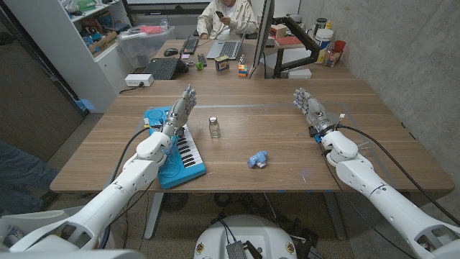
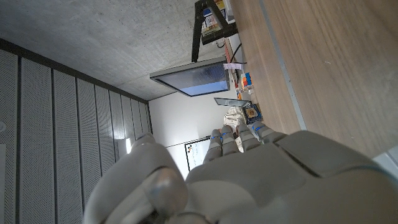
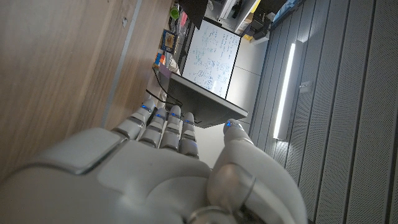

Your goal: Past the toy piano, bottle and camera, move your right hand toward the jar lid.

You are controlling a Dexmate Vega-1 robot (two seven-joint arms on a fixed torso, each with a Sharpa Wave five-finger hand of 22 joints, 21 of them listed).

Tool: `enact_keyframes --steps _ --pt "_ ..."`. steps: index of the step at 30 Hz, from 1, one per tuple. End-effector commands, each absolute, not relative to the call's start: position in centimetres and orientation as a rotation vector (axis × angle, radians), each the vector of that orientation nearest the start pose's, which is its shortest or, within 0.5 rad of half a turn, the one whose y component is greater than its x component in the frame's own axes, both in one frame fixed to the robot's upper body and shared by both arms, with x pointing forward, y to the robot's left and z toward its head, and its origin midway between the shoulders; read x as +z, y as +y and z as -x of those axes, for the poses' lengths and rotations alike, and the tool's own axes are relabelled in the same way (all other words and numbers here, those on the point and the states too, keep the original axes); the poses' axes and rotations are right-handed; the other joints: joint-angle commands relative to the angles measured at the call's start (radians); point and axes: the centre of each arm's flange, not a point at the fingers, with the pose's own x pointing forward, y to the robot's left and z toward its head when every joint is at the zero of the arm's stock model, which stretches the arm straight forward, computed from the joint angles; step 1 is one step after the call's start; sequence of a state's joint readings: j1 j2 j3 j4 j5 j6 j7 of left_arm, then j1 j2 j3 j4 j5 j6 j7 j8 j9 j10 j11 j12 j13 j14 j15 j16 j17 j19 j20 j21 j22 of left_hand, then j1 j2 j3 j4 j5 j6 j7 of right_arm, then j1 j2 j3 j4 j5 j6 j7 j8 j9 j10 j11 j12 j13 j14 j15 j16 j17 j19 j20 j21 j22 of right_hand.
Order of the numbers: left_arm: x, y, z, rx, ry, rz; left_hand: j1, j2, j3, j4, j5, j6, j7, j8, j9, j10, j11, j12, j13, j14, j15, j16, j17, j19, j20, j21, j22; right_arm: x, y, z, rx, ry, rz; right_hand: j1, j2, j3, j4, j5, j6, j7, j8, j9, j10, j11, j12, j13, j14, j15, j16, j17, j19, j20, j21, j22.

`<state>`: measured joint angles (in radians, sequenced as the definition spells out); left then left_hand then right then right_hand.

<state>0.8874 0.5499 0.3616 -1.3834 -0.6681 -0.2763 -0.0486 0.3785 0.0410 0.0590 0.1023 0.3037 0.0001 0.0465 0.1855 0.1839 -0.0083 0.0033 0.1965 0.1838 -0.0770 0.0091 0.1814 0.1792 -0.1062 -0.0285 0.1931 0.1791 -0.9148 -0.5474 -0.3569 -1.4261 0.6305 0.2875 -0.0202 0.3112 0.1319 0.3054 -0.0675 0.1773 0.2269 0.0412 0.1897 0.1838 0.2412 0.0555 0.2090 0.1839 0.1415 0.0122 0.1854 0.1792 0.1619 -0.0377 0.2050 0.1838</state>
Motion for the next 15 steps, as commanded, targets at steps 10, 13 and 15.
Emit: enact_keyframes --steps 10,13,15 --pt "-3.12 28.54 -63.49 -0.25 -0.592 0.007 0.009 0.004 -0.004 0.004 0.011 0.01 0.006 0.012 0.001 -0.006 -0.003 0.004 0.005 -0.008 0.001 0.006 0.005 -0.008 0.004 0.006 0.003 -2.66 -27.88 -63.24 0.21 -0.657 0.006 0.021 0.002 0.012 -0.012 0.007 0.016 -0.001 0.006 0.004 0.019 0.0 0.007 0.002 0.019 -0.002 0.005 0.003 0.013 -0.001 0.007 0.004" --pt "-3.12 28.59 -63.43 -0.248 -0.592 0.008 0.009 0.004 -0.005 0.004 0.011 0.011 0.007 0.013 0.001 -0.006 -0.004 0.004 0.005 -0.008 0.0 0.006 0.005 -0.008 0.003 0.006 0.003 -2.49 -27.79 -63.3 0.211 -0.659 0.011 0.022 0.002 0.013 -0.013 0.007 0.016 -0.001 0.006 0.004 0.02 0.0 0.007 0.002 0.02 -0.003 0.005 0.003 0.014 -0.002 0.007 0.004" --pt "-3.13 28.63 -63.4 -0.248 -0.591 0.007 0.009 0.005 -0.005 0.004 0.011 0.011 0.007 0.013 0.001 -0.005 -0.003 0.005 0.005 -0.007 0.0 0.006 0.005 -0.008 0.003 0.006 0.003 -2.39 -27.72 -63.32 0.212 -0.659 0.015 0.023 0.002 0.012 -0.014 0.007 0.016 0.0 0.006 0.004 0.021 0.001 0.008 0.002 0.02 -0.002 0.005 0.003 0.015 -0.001 0.008 0.004"
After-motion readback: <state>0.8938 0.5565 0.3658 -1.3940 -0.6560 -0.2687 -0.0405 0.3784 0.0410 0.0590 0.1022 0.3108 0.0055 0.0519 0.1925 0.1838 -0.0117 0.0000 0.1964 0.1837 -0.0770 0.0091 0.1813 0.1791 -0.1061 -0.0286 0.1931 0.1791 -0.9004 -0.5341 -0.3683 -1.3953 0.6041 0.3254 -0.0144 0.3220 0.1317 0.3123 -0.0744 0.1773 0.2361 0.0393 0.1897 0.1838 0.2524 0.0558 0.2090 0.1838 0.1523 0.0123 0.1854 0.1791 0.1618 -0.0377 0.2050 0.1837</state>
